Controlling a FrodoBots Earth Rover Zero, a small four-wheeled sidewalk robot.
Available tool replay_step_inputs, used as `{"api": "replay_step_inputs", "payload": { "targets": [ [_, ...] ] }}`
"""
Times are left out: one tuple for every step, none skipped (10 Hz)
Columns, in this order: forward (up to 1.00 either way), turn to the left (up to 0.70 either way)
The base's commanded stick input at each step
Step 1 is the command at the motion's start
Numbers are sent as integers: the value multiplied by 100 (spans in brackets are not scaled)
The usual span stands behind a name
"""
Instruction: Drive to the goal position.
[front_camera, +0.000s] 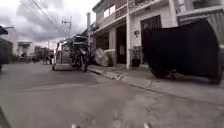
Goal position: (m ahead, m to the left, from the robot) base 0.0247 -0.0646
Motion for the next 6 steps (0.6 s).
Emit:
{"api": "replay_step_inputs", "payload": {
  "targets": [
    [17, 0],
    [0, 0],
    [0, 0],
    [0, 0],
    [0, 0],
    [0, 0]
  ]
}}
